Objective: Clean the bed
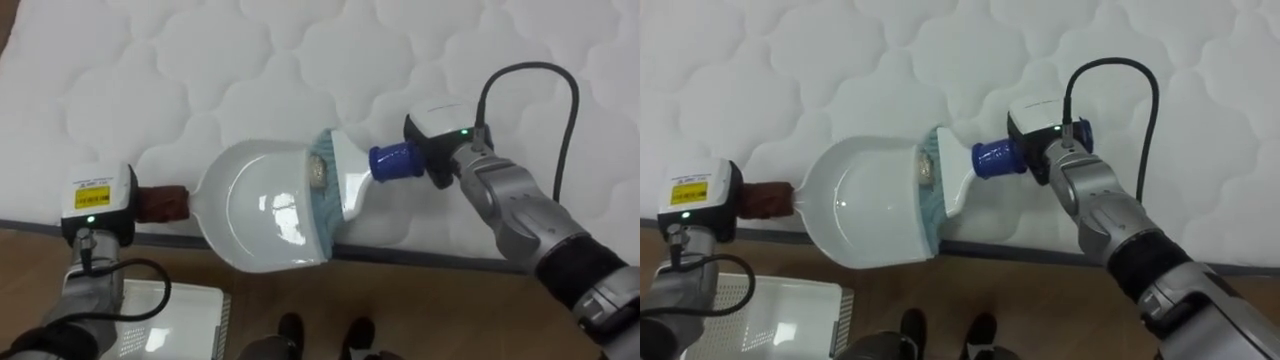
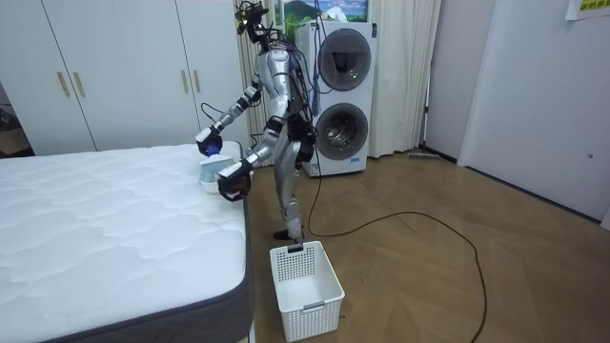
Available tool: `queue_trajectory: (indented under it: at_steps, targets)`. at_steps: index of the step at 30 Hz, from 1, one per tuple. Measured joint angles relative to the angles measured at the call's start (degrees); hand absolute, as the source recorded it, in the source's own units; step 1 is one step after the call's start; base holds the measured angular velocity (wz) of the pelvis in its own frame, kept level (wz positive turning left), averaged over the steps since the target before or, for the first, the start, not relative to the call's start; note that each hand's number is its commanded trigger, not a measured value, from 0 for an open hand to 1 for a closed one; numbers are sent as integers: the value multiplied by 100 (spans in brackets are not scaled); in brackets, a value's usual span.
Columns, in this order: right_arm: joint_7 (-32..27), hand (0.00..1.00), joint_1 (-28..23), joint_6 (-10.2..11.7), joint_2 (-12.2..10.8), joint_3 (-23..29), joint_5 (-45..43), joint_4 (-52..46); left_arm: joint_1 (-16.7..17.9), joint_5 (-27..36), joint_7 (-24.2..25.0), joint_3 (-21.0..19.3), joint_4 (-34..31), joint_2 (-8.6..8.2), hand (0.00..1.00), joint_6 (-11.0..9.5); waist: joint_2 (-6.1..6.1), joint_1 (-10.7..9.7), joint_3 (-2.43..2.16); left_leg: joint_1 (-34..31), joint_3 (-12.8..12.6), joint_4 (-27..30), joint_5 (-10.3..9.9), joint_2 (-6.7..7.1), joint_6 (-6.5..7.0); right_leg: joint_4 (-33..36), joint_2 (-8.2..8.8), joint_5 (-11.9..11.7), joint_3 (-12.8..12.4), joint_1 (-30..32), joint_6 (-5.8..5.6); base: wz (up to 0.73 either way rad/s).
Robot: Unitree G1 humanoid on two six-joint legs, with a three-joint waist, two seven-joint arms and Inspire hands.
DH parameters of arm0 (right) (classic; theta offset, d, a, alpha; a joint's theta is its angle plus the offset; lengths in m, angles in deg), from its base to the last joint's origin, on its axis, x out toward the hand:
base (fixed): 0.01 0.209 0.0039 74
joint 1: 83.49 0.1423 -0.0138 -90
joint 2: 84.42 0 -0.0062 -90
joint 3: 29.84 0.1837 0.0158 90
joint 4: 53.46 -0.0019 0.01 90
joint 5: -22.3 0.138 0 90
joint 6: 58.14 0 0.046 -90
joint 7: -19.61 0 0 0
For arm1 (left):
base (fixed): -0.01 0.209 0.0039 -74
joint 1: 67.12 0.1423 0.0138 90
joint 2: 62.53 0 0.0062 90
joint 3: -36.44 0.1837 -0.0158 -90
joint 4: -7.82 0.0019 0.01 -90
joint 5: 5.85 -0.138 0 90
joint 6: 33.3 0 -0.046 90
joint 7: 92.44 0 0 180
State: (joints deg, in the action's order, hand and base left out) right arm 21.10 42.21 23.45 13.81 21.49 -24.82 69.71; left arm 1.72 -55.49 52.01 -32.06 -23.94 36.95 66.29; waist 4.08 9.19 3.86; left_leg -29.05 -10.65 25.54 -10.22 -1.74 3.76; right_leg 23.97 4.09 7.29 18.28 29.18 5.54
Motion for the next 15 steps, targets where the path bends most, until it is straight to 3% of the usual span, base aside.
queue_trajectory:
  at_steps: [4,7,15]
  targets:
    - [-14,100,0,333,-81,5,89,-351,79,-3,-5,-83,0,-1,100,-33,7,-38,-6,0,13,0,4,1,4,-4,8,5,30,-13,-8,3]
    - [-55,100,0,452,-142,4,233,-442,115,-2,-5,-86,0,-2,100,-39,11,-68,-8,-1,41,1,14,19,18,2,32,11,65,-29,-18,7]
    - [-136,100,0,488,-186,3,528,-463,152,0,-4,-87,2,-17,100,-39,13,-104,-10,-1,81,2,33,65,52,45,92,17,110,-41,-44,4]
